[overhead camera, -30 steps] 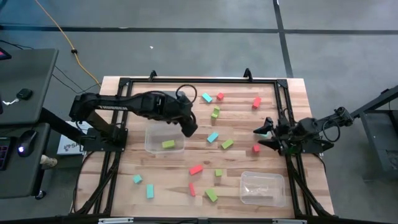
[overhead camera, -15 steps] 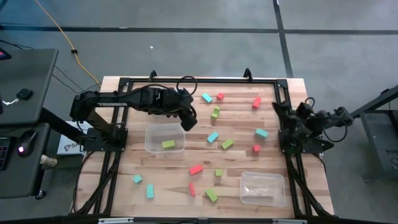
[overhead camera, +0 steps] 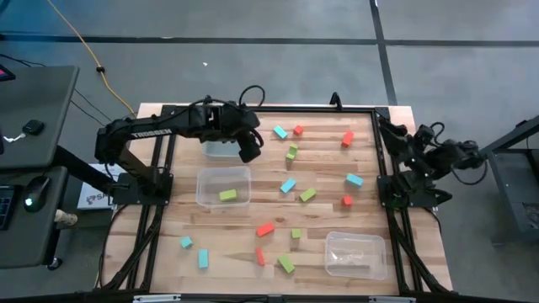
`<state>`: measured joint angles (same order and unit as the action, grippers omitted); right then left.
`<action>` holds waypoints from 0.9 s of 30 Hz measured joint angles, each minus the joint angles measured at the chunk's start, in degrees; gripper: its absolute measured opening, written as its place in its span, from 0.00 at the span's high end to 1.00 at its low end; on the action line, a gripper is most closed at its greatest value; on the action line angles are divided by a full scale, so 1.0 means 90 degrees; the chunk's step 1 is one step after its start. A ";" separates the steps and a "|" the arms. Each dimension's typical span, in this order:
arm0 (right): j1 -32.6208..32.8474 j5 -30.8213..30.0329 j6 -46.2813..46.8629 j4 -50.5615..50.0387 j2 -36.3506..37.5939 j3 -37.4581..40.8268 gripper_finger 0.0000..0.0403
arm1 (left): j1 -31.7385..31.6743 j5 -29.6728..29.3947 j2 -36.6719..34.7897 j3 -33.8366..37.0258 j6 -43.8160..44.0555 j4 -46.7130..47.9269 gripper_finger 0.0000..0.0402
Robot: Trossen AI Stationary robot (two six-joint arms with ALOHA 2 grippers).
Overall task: Sort & place blocks by color
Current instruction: Put the orange block into the right transparent bin
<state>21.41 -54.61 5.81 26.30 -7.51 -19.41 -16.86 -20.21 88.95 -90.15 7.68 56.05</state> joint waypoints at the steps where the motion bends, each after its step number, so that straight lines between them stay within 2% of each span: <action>1: 0.0000 -0.0348 0.0188 -0.0384 -0.0152 -0.0225 0.34 | -0.0055 0.0000 -0.0021 0.0000 -0.0091 0.0035 0.62; 3: 0.0000 -0.1005 0.0736 -0.1159 -0.0441 -0.0652 0.34 | -0.0144 -0.0003 -0.0058 -0.0002 -0.0238 0.0049 0.62; 5: 0.0000 -0.1382 0.1368 -0.2017 -0.0739 -0.1076 0.34 | -0.0261 0.0002 -0.0096 0.0000 -0.0448 0.0168 0.62; 11: -0.0002 -0.1551 0.2973 -0.4143 -0.1718 -0.2248 0.34 | -0.0568 -0.0044 -0.0227 0.0000 -0.1123 0.0335 0.62; 16: -0.0178 -0.1597 0.3646 -0.5466 -0.2474 -0.3146 0.34 | -0.0860 -0.0066 -0.0349 0.0005 -0.1421 0.0363 0.62; 21: -0.0690 -0.1081 0.4059 -0.6614 -0.3067 -0.3993 0.34 | -0.1049 0.0005 -0.0435 0.0005 -0.1599 0.0373 0.62; 27: -0.1582 -0.0038 0.3827 -0.7092 -0.3859 -0.4693 0.34 | -0.1112 0.0011 -0.0481 0.0005 -0.1696 0.0374 0.62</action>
<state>7.17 -54.95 40.25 -37.53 -42.25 -61.65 -26.86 -20.11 84.63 -90.11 -7.59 59.42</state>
